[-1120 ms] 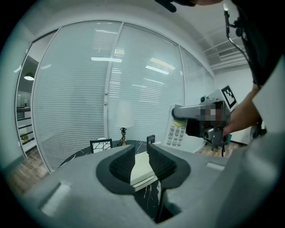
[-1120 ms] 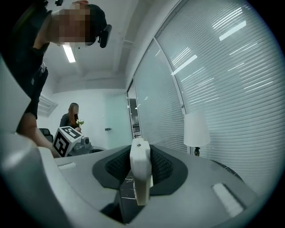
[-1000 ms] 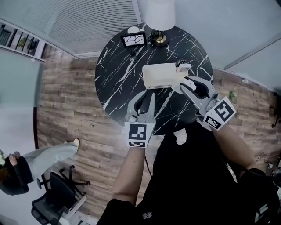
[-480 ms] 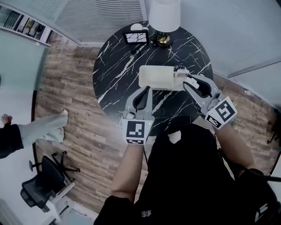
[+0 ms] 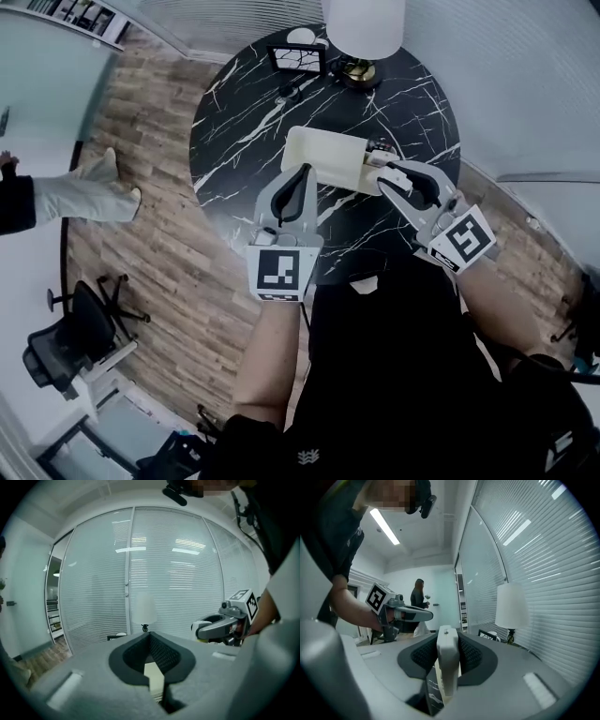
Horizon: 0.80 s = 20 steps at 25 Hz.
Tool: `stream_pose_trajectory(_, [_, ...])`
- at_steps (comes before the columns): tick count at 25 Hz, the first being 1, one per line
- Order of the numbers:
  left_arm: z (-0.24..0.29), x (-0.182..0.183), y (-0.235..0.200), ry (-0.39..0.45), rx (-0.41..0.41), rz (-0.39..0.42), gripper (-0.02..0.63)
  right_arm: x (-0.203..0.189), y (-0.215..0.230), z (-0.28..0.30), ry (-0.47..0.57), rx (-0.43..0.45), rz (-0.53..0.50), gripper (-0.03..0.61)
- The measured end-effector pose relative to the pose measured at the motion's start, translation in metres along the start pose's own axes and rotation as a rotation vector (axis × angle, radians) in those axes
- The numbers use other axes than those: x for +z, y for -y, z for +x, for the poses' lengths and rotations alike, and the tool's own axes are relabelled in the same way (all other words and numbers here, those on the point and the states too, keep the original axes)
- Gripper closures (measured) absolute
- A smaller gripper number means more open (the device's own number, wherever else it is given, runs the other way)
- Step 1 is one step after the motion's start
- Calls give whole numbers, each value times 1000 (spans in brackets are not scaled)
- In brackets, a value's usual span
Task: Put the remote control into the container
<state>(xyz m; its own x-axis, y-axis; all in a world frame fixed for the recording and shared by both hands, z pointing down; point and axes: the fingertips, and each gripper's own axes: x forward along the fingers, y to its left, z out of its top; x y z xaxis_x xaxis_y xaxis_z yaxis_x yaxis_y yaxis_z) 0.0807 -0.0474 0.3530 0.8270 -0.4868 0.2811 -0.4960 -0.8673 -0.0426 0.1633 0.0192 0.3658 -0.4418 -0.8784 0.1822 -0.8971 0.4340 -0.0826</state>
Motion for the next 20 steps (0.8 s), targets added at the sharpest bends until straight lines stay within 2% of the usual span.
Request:
stream_pose_trajectory(5, [4,-21,6,-30,82,-30,612,-34,3,4,-15,94,-17,474])
stream_pose_trajectory(10, [8,-26,9,-1,151,-75,612,-60,1,13,-37,172,-24,474])
stream_pose_trajectory(20, [-1,-56,5,-63,223,-100,612,-104,-6,25,-84,246,-12,474])
